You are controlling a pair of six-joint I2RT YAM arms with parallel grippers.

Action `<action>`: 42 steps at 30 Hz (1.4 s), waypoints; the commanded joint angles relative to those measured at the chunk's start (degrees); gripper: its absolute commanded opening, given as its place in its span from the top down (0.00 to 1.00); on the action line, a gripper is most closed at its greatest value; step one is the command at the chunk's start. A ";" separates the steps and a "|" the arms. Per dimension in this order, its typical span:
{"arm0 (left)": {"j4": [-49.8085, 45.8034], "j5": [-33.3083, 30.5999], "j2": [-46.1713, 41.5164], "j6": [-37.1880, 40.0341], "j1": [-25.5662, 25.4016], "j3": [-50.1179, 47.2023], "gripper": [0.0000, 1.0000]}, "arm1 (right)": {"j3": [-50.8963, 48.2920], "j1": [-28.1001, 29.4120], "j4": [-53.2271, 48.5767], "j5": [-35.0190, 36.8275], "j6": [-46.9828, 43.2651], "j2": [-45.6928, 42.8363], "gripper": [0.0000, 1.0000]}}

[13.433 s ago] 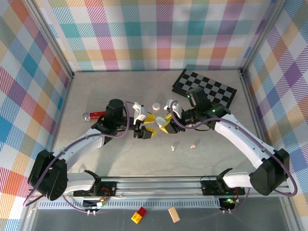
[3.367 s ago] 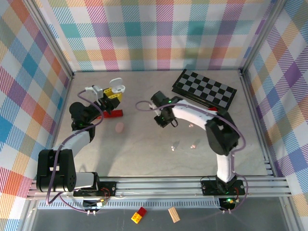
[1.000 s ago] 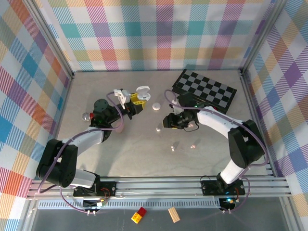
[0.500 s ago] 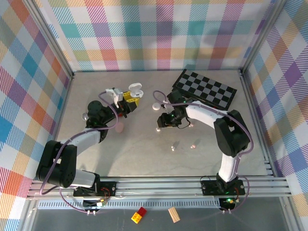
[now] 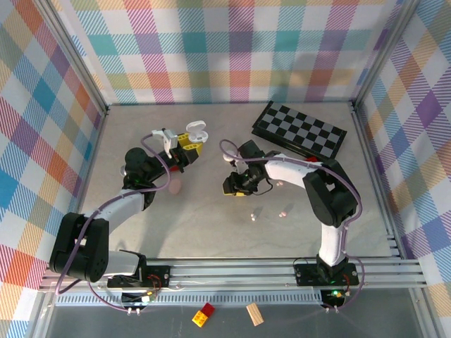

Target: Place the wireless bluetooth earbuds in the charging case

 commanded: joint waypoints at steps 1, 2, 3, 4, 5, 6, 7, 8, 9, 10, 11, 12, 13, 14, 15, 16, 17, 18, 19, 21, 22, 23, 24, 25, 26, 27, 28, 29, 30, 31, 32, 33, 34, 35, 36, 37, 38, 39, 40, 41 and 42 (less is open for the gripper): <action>0.15 1.20 -1.33 1.30 0.76 0.39 0.67 | -0.24 0.18 2.39 -0.88 1.89 1.18 0.57; -0.10 1.20 -1.45 1.39 0.76 0.39 0.67 | 0.16 0.18 2.26 -0.46 1.80 1.41 0.57; -0.26 1.20 -1.64 1.46 0.76 0.31 0.67 | 0.27 0.18 2.31 -0.02 1.74 1.57 0.57; -0.38 1.11 -1.78 1.48 0.75 0.22 0.67 | 0.55 0.18 2.22 0.18 1.64 1.89 0.57; -0.39 1.11 -1.96 1.48 0.76 0.06 0.67 | 0.96 0.09 1.98 0.62 1.61 2.27 0.57; -0.46 1.05 -2.02 1.48 0.75 0.04 0.67 | 1.29 0.09 1.84 1.11 1.79 2.66 0.57; -0.56 1.01 -2.21 1.46 0.75 -0.05 0.67 | 1.61 0.09 1.96 1.72 2.05 3.03 0.57; -0.73 1.07 -2.24 1.61 0.76 -0.01 0.67 | 1.89 0.14 2.19 2.30 2.47 3.47 0.57; -0.81 0.97 -2.33 1.70 0.76 -0.13 0.67 | 2.13 0.10 2.38 2.51 2.72 3.91 0.58; -0.98 1.03 -2.46 1.85 0.77 -0.18 0.67 | 2.57 0.09 2.55 2.56 2.94 4.34 0.57; -1.24 0.86 -2.58 2.02 0.80 -0.22 0.67 | 2.80 0.14 2.94 2.73 3.19 4.57 0.57; -1.50 0.86 -2.72 2.17 0.76 -0.22 0.67 | 2.98 0.09 3.26 2.82 3.37 4.74 0.57; -1.83 0.78 -2.80 2.43 0.78 -0.18 0.67 | 3.48 0.09 3.12 3.09 3.42 5.00 0.57; -2.10 0.76 -2.86 2.59 0.84 -0.22 0.67 | 4.18 0.09 2.73 3.59 3.36 5.33 0.57; -2.23 0.71 -2.94 2.71 0.80 -0.22 0.67 | 4.55 0.02 2.56 4.22 3.36 5.53 0.57; -2.32 0.67 -3.03 2.77 0.84 -0.22 0.67 | 4.97 -0.04 2.52 4.76 3.48 5.78 0.57; -2.41 0.64 -3.03 2.85 0.84 -0.22 0.67 | 5.22 -0.15 2.61 5.41 3.67 5.97 0.58; -2.41 0.62 -3.03 2.87 0.85 -0.22 0.67 | 5.33 -0.24 2.83 5.93 3.93 5.99 0.58; -2.41 0.61 -2.95 2.95 0.84 -0.22 0.67 | 5.37 -0.33 3.14 6.28 4.17 6.16 0.58; -2.49 0.75 -2.95 3.01 0.85 -0.30 0.67 | 6.10 -0.50 3.02 6.54 4.13 6.50 0.58; -2.54 0.73 -2.95 2.98 0.85 -0.31 0.67 | 6.35 -0.52 2.87 6.72 4.02 6.76 0.58; -2.59 0.71 -2.94 3.14 0.85 -0.30 0.67 | 6.71 -0.60 2.61 6.82 3.92 7.00 0.58; -2.61 0.72 -2.95 3.14 0.85 -0.31 0.67 | 6.94 -0.65 2.37 7.01 3.92 7.13 0.58; -2.67 0.64 -2.95 3.19 0.85 -0.31 0.67 | 6.93 -0.85 2.34 7.38 4.08 7.22 0.58; -2.68 0.75 -2.95 3.17 0.83 -0.31 0.67 | 6.90 -1.08 2.34 7.67 4.34 7.23 0.58; -2.68 0.76 -2.95 3.16 0.85 -0.31 0.67 | 6.73 -1.29 2.46 7.69 4.60 7.23 0.58; -2.68 0.81 -2.97 3.16 0.85 -0.31 0.67 | 6.39 -1.55 3.00 7.49 5.06 7.15 0.58; -2.74 0.84 -2.95 3.27 0.85 -0.31 0.67 | 5.97 -1.79 3.70 7.08 5.51 7.07 0.59; -2.76 0.84 -2.95 3.33 0.84 -0.29 0.67 | 5.78 -1.96 4.19 6.70 5.95 7.09 0.59; -2.85 0.85 -2.87 3.36 0.85 -0.27 0.67 | 5.69 -2.15 4.67 6.35 6.39 7.13 0.59; -2.82 0.85 -2.81 3.38 0.85 -0.21 0.67 | 5.53 -2.27 5.20 6.08 6.73 7.16 0.59; -2.84 0.91 -2.77 3.40 0.85 -0.22 0.67 | 5.50 -2.37 5.67 5.90 7.10 7.22 0.59; -2.85 0.92 -2.77 3.33 0.85 -0.12 0.67 | 5.39 -2.46 6.29 5.67 7.44 7.14 0.59; -2.85 1.01 -2.77 3.34 0.86 -0.13 0.67 | 5.22 -2.54 6.80 5.38 7.85 7.14 0.59; -2.93 1.03 -2.85 3.40 0.85 -0.20 0.67 | 5.25 -2.62 7.19 5.13 7.99 7.27 0.59; -3.07 1.02 -2.92 3.41 0.93 -0.21 0.67 | 5.32 -2.71 7.43 4.85 8.25 7.52 0.59; -3.12 1.02 -2.98 3.52 0.93 -0.14 0.67 | 5.41 -2.79 7.74 4.63 8.54 7.74 0.59; -3.20 1.03 -3.03 3.50 0.93 -0.12 0.67 | 5.45 -2.81 7.96 4.41 8.83 8.05 0.59; -3.20 0.98 -3.03 3.52 0.93 -0.13 0.67 | 5.49 -2.89 8.13 4.25 8.90 8.38 0.60; -3.20 1.02 -3.12 3.51 0.93 -0.13 0.67 | 5.68 -2.98 8.21 3.85 9.02 8.76 0.60; -3.29 0.96 -3.20 3.50 0.93 -0.09 0.67 | 5.77 -2.98 8.21 3.41 9.09 9.10 0.62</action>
